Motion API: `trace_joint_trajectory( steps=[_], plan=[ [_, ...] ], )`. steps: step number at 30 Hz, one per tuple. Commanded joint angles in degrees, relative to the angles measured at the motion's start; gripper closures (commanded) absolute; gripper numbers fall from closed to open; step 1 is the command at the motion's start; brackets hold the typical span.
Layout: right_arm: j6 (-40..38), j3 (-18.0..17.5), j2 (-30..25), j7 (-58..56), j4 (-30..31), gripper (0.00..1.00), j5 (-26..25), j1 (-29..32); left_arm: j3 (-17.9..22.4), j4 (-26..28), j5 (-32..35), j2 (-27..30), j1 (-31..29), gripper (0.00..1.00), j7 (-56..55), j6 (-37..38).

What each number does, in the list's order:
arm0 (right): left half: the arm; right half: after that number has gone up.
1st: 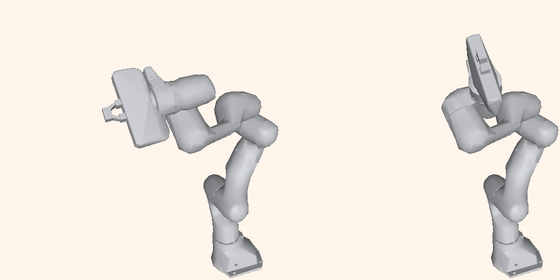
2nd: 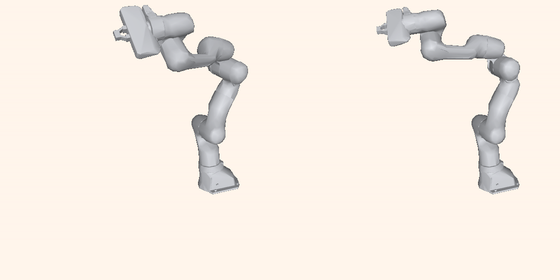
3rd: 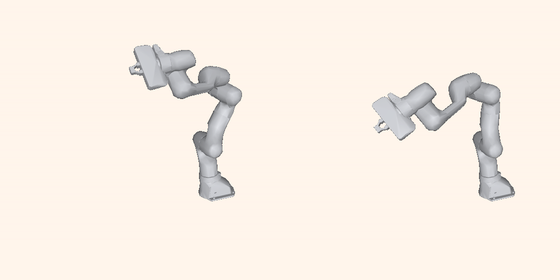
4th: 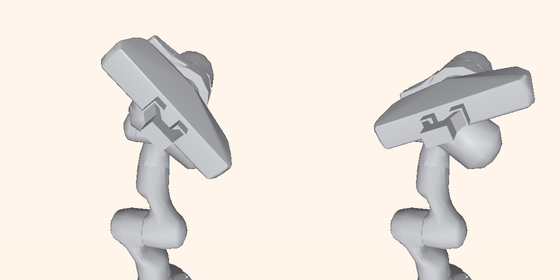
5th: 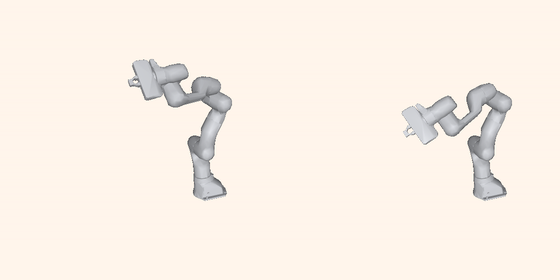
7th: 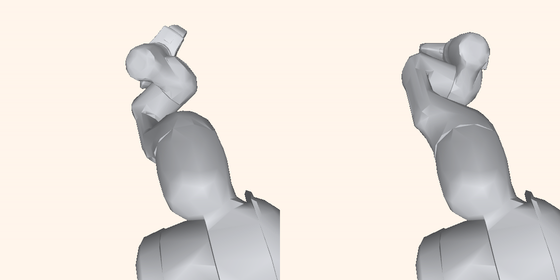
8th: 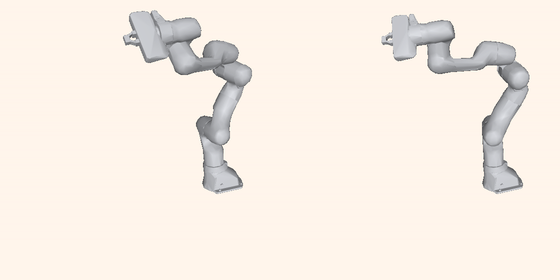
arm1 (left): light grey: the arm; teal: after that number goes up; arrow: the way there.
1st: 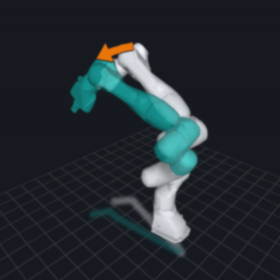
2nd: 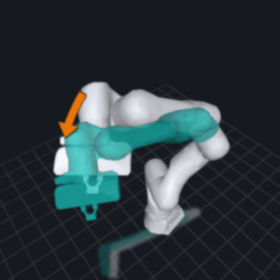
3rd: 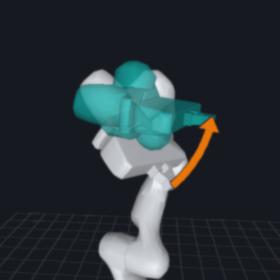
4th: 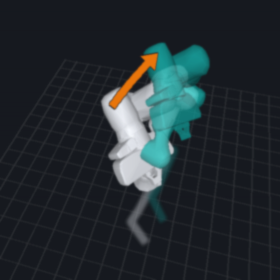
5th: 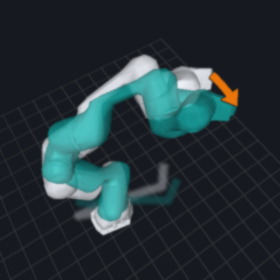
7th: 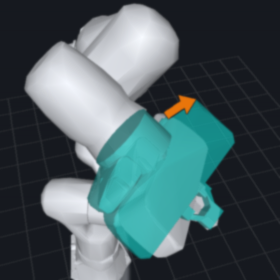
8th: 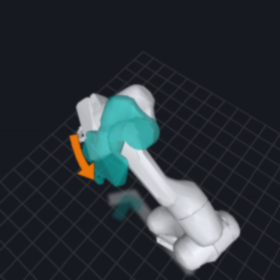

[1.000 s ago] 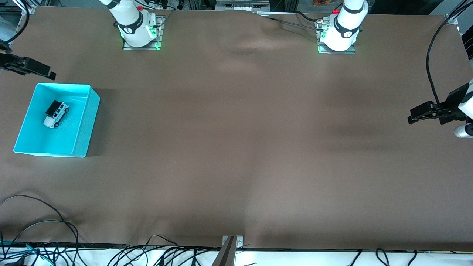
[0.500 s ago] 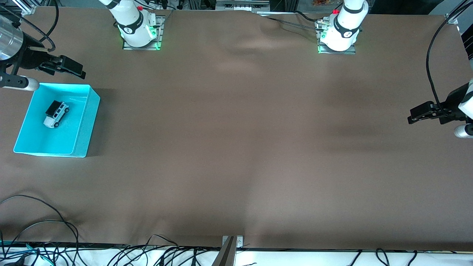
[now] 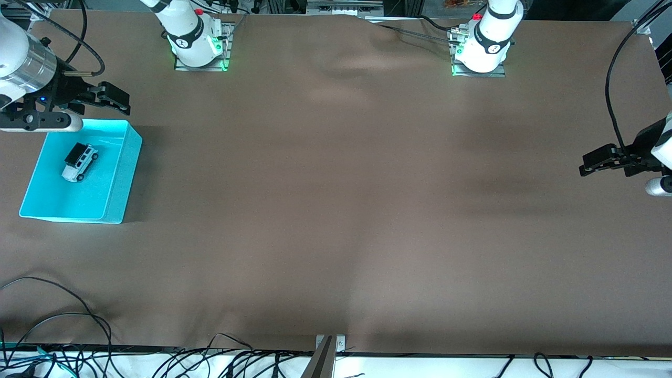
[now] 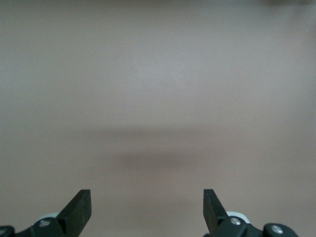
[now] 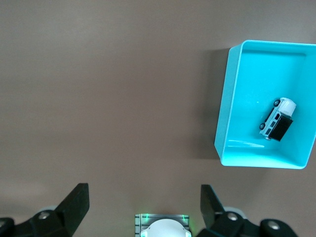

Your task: Wind and store white jeep toy

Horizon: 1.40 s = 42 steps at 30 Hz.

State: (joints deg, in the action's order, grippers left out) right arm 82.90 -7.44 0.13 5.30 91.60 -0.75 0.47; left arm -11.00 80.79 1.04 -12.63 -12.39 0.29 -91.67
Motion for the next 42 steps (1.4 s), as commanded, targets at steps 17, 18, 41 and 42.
trace_joint_trajectory(
  steps=[17, 18, 41, 42],
  plan=[
    [1.0, 0.1, -2.4, -1.4, 2.2, 0.0, -0.6, 0.3, -0.1, 0.1, 0.0, 0.4, 0.2, 0.0, -0.7, 0.6],
    [1.1, 0.4, -2.5, -1.4, 2.4, 0.0, -0.6, 0.3, -0.1, 0.1, 0.0, 0.4, 0.2, 0.0, -0.7, 0.6],
    [0.3, 4.6, -1.7, -1.1, 1.4, 0.0, -0.4, 0.2, -0.1, 0.1, 0.0, 0.4, 0.2, 0.0, -0.7, 0.6],
    [0.3, 4.6, -1.7, -1.0, 1.4, 0.0, -0.4, 0.2, -0.1, 0.1, 0.0, 0.4, 0.2, 0.0, -0.8, 0.7]
  ],
)
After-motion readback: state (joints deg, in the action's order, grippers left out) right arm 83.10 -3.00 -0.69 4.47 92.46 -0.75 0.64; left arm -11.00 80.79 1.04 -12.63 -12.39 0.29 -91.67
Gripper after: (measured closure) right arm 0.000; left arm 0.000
